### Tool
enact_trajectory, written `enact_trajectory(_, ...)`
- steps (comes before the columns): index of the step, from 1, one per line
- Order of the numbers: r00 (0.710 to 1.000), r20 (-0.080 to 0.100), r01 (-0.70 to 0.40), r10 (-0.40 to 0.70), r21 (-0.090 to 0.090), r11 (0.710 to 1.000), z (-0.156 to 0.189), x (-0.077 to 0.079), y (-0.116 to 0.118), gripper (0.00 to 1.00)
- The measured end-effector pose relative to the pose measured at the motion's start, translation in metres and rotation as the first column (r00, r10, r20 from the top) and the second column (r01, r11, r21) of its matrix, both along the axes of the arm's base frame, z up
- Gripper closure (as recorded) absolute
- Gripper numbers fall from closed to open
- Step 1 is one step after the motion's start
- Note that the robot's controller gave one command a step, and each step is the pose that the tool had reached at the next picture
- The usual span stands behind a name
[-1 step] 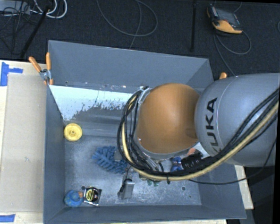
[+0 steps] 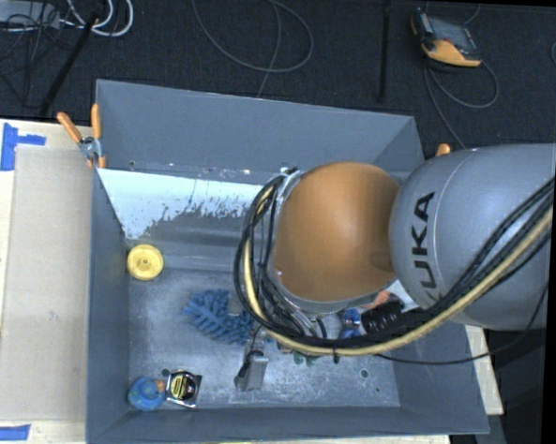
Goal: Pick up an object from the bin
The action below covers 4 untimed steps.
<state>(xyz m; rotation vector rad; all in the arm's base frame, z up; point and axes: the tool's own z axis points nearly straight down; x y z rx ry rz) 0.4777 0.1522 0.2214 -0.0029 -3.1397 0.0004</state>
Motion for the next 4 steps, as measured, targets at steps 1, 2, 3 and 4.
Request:
enact_trajectory(1,0.999,0.008,-0.031,0.031,0.002,1.000,-0.047,0.022,-0.018,0.00)
enact_trajectory(2,1.000,0.000,0.014,-0.014,0.000,1.000,-0.087,0.051,-0.044,0.00)
enact_trajectory(3,0.997,0.002,-0.080,0.080,0.001,0.997,-0.151,0.072,-0.037,1.00)
enact_trajectory(4,0.997,0.002,-0.079,0.079,0.002,0.997,-0.151,0.072,-0.037,1.00)
